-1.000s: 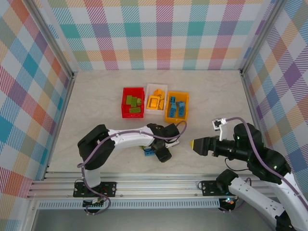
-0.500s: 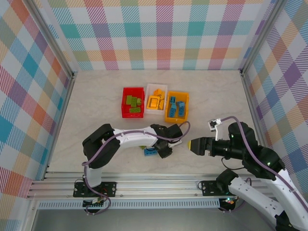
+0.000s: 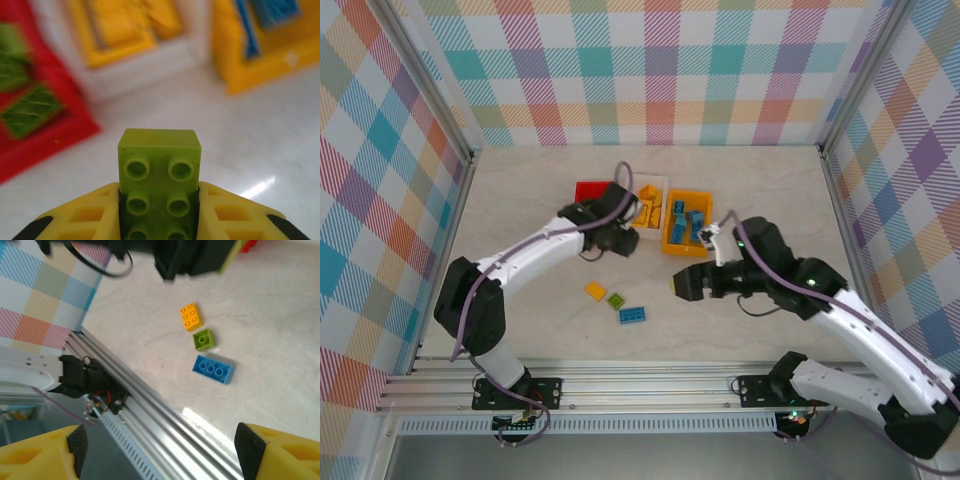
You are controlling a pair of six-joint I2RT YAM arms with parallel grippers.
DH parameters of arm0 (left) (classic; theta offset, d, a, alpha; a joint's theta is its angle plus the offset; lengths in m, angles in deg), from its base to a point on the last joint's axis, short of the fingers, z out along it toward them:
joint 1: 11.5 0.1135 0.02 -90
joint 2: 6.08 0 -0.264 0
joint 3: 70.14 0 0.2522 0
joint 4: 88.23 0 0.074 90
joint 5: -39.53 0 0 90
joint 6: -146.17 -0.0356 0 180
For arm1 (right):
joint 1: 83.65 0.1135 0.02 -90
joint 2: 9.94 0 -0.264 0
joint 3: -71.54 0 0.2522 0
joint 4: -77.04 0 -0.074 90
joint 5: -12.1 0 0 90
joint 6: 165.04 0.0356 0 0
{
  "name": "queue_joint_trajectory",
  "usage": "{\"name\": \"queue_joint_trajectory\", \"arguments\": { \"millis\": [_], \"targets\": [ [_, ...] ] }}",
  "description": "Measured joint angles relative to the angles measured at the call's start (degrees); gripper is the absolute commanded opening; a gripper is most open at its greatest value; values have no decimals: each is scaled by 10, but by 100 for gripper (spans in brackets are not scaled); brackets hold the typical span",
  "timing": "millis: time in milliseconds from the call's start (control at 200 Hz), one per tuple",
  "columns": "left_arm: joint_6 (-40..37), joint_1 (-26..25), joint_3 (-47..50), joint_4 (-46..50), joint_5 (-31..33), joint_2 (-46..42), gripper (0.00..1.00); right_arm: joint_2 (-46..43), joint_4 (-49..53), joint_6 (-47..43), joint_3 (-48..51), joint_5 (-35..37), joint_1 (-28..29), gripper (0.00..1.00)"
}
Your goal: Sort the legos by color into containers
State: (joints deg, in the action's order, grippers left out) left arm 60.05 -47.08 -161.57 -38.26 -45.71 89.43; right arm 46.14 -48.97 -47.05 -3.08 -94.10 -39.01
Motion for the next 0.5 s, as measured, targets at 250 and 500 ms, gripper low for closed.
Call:
{"name": "queue_joint_trajectory", "arguments": {
  "millis": [250, 500],
  "targets": [
    [66, 113, -139, 35, 30, 111, 28, 175, -141, -29, -44, 79, 63, 80],
    [113, 140, -285, 79, 62, 266, 31, 268, -255, -15, -53, 119, 80, 82]
  ]
}}
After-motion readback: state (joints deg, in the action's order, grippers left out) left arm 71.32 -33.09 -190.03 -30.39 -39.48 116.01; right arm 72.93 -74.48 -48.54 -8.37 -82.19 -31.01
